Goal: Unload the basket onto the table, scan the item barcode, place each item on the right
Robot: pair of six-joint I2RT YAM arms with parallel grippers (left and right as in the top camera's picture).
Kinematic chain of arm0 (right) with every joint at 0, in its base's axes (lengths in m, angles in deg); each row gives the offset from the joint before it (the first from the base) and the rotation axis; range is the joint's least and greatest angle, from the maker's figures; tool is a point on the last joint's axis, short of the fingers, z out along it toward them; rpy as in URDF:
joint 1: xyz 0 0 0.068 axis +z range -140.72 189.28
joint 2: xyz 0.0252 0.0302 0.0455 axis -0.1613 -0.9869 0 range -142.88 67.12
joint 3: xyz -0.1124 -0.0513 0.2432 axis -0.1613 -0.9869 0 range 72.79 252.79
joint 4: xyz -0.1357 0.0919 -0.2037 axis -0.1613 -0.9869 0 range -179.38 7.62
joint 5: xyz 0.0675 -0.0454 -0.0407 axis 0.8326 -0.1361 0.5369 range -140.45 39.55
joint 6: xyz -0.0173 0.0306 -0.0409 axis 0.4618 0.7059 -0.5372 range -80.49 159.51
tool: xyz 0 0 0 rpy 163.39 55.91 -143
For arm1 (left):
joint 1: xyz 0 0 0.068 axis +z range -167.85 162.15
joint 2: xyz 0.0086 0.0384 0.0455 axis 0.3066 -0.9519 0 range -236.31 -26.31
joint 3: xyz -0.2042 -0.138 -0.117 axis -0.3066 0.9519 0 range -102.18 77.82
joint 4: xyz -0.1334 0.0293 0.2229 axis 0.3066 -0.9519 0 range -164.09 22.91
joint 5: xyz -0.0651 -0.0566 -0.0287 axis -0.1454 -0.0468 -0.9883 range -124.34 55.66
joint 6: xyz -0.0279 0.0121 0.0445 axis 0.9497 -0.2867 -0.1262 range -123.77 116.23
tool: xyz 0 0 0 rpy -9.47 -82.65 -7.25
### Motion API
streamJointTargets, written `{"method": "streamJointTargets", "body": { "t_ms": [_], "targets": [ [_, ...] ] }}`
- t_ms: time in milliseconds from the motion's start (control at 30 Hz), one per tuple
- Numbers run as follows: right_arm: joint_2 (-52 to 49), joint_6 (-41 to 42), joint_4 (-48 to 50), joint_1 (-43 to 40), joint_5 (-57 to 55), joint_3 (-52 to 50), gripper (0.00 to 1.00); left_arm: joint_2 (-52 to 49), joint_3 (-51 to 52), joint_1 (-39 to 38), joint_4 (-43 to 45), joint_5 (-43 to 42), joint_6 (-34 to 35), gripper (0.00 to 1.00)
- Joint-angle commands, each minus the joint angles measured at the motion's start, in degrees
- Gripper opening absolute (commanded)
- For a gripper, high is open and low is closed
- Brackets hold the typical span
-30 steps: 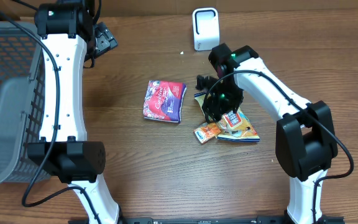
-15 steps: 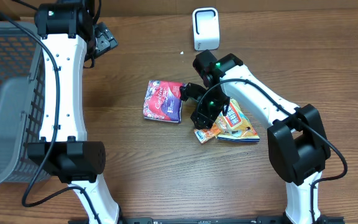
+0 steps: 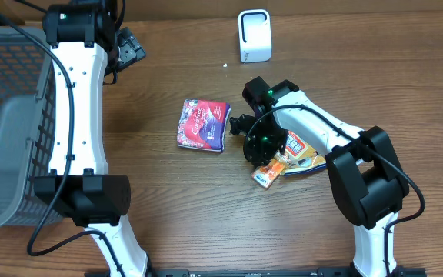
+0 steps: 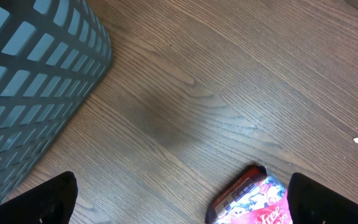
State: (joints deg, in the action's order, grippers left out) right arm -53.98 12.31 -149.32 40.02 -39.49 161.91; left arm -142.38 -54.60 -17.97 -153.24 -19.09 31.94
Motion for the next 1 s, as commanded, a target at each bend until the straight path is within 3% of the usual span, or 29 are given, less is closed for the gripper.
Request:
{"method": "streamJointTargets", "body": {
  "t_ms": [0,167,400,633,800,967],
  "targets": [
    [0.55,7.48,0.26,-0.35,-10.88,-0.13,0.46,-0.83,-0.42,0.09,-0.17,0.15,0.72,1.0],
    [0.55,19.37,0.0,-0.59,-21.97,-0.13,0.5,-0.83,-0.42,0.09,-0.17,0.15,0.72,1.0],
    [0.55,30.49,-4.39,-2.43,-22.49,-0.13,0.53,-0.83,-0.42,0.09,-0.17,0.15,0.72,1.0],
    [0.57,35.15,-4.7,-4.07,-22.95,1.77,0.58,-0.83,-0.42,0.09,-0.17,0.15,0.72,1.0],
    [0.61,40.96,-3.93,-5.11,-25.77,9.42,0.59,-0.83,-0.42,0.09,-0.17,0.13,0.72,1.0],
    [0.61,40.96,-1.81,-8.02,-25.64,14.88,0.7,-0.83,-0.42,0.09,-0.17,0.15,0.72,1.0]
  ]
}}
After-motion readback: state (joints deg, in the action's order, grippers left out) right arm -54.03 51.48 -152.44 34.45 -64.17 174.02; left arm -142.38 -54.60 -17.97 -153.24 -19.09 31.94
